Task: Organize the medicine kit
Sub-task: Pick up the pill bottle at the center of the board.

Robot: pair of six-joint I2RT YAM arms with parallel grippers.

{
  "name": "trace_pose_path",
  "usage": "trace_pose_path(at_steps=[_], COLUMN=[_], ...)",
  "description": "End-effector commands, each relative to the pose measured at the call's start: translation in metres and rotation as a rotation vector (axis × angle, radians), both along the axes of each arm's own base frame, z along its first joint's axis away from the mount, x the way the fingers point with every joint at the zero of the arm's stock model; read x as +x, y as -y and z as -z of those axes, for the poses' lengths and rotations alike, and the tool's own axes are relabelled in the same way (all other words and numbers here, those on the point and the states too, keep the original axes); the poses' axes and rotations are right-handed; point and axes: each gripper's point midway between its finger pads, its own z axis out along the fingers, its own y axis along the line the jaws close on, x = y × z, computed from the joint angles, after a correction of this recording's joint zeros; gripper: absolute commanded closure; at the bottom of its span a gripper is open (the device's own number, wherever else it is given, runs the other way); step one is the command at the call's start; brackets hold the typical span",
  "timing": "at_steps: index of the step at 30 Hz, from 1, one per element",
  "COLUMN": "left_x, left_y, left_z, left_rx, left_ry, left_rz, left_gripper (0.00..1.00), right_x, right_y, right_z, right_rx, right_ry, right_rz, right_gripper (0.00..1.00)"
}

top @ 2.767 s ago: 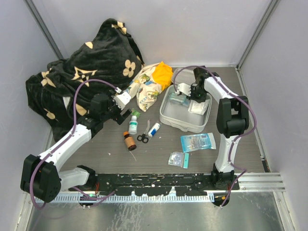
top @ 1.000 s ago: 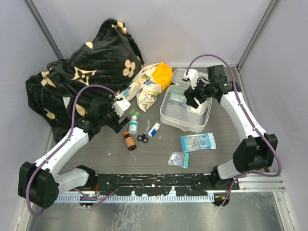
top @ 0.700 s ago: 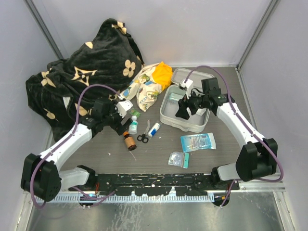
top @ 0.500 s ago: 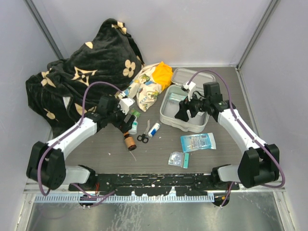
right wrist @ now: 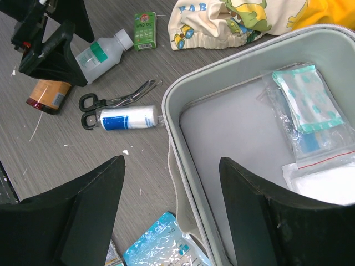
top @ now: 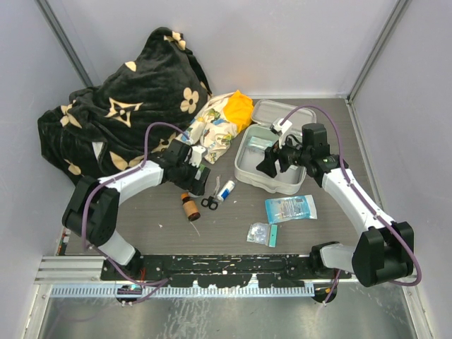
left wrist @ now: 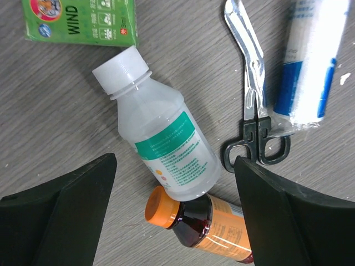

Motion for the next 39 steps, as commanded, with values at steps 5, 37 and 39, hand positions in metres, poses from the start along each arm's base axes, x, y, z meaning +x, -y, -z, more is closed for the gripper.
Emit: trace_pose_path(at_steps=[5,37,39], left_x=[0.011,0.015,0.011], left_y=[0.006,0.032,0.038], left_z=[-0.002,-0.018,-0.029], left_rx=[0.026,-0.055,-0.086], left_ry=[0.002,0.103,0.148], left_rz=[-0.015,0.276,0.362], left_gripper=[0.25,0.63,0.67], right_x=[0.005,-0.006,-0.012], right_y=[-0.002,-0.007,-0.011], right_z=[-0.016,-0.023,-0.024], right_rx=[0.016,0.064,0.091], right_ry=[0.066,0.082,0.089], right_rz=[-0.003,-0.063,-0.087], right_gripper=[0.25,0.26,0.25])
